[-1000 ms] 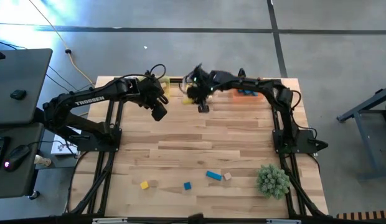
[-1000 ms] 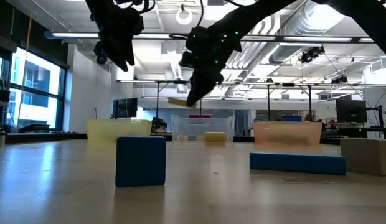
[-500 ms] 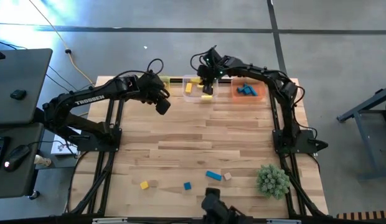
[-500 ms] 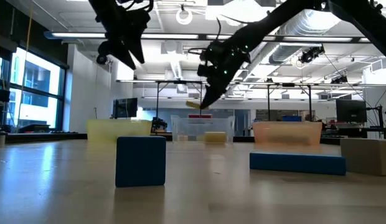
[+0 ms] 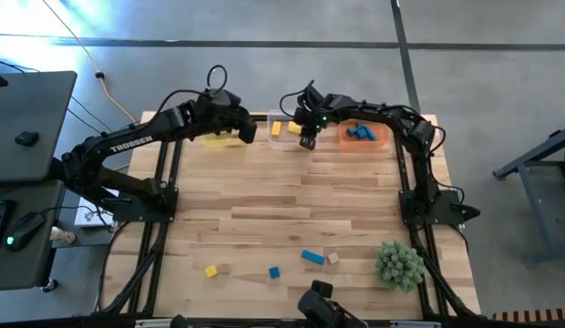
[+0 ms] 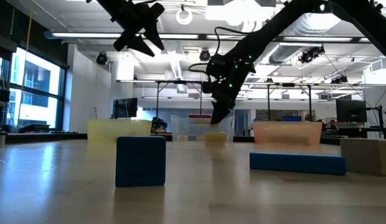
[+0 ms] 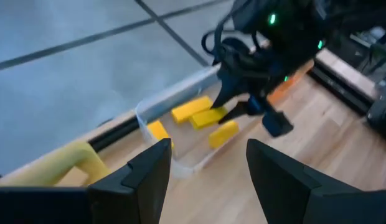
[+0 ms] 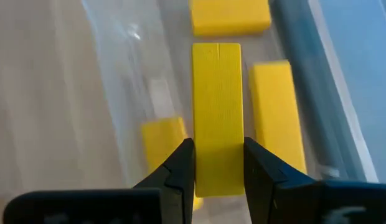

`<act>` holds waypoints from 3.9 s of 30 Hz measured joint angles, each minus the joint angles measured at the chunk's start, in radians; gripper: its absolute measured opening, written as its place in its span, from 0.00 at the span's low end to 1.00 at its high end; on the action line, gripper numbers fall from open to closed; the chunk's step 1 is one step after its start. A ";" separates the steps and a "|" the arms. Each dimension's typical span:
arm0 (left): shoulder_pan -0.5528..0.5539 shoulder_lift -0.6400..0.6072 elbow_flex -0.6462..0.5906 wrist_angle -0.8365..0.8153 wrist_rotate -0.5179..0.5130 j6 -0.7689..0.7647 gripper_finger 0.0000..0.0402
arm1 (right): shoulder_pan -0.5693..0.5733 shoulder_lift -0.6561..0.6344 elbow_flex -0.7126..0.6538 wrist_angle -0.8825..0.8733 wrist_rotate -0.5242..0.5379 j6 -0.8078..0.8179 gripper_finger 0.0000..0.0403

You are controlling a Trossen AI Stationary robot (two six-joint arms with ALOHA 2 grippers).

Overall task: Sort & place blocks by color
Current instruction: Put the top yellow block into the transparent bin, then put the left brown block into the yellow bin

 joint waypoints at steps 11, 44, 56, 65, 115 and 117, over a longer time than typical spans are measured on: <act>0.011 0.003 0.000 0.014 0.001 0.012 0.50 | -0.003 0.000 -0.007 0.014 0.014 0.000 0.31; -0.055 0.003 0.030 -0.360 0.296 -0.041 0.50 | -0.003 -0.352 -0.005 0.005 0.009 0.152 0.48; -0.348 0.003 0.030 -0.538 0.283 -0.001 0.50 | 0.063 -0.419 -0.005 -0.085 -0.007 0.360 0.48; -0.599 0.003 -0.070 -0.537 0.252 -0.030 0.50 | 0.210 -0.427 -0.005 -0.142 -0.001 0.437 0.48; -1.228 0.357 -0.264 -0.058 0.082 -0.515 0.50 | 0.432 -0.425 -0.006 -0.233 0.144 0.647 0.48; -1.230 0.367 -0.264 -0.056 0.082 -0.514 0.50 | 0.432 -0.425 -0.008 -0.238 0.148 0.647 0.48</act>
